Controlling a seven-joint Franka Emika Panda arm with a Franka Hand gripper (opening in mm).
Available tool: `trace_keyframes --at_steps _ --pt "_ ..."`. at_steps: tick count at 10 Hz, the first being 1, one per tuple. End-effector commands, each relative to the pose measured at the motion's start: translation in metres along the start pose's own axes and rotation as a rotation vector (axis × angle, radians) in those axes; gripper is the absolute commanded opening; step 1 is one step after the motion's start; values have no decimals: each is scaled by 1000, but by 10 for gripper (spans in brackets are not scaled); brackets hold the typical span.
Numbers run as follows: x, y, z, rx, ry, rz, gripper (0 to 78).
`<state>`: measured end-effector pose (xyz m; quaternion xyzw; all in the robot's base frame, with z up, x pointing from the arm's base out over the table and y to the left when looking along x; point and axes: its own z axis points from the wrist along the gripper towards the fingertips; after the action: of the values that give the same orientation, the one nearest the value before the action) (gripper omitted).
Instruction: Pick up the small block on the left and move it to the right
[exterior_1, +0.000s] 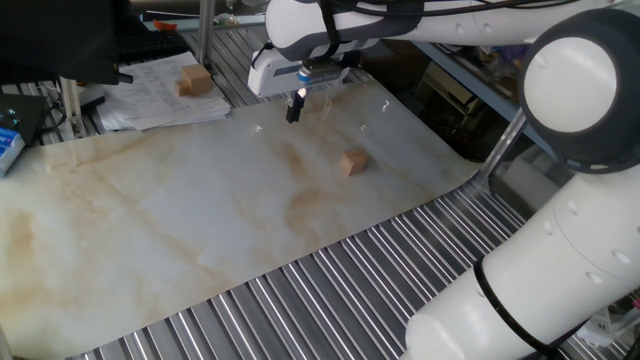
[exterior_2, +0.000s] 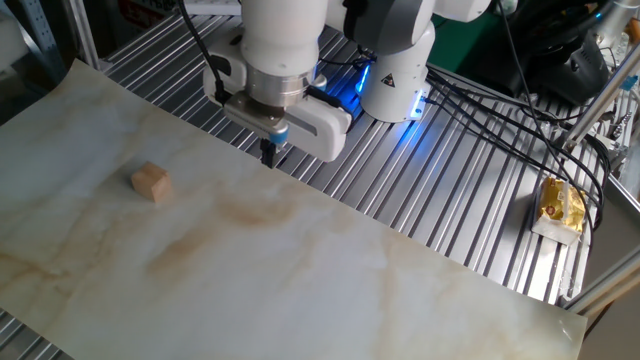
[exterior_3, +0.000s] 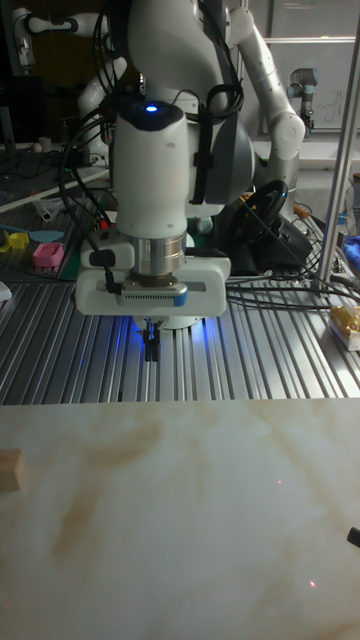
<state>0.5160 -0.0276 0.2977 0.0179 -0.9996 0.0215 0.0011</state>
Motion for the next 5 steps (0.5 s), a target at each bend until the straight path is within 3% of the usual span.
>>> trace_keyframes --at_steps 1,5 --pt "-5 -6 -3 -1 -1 -17 0" --pt "-12 -16 -7 2 9 -35 0"
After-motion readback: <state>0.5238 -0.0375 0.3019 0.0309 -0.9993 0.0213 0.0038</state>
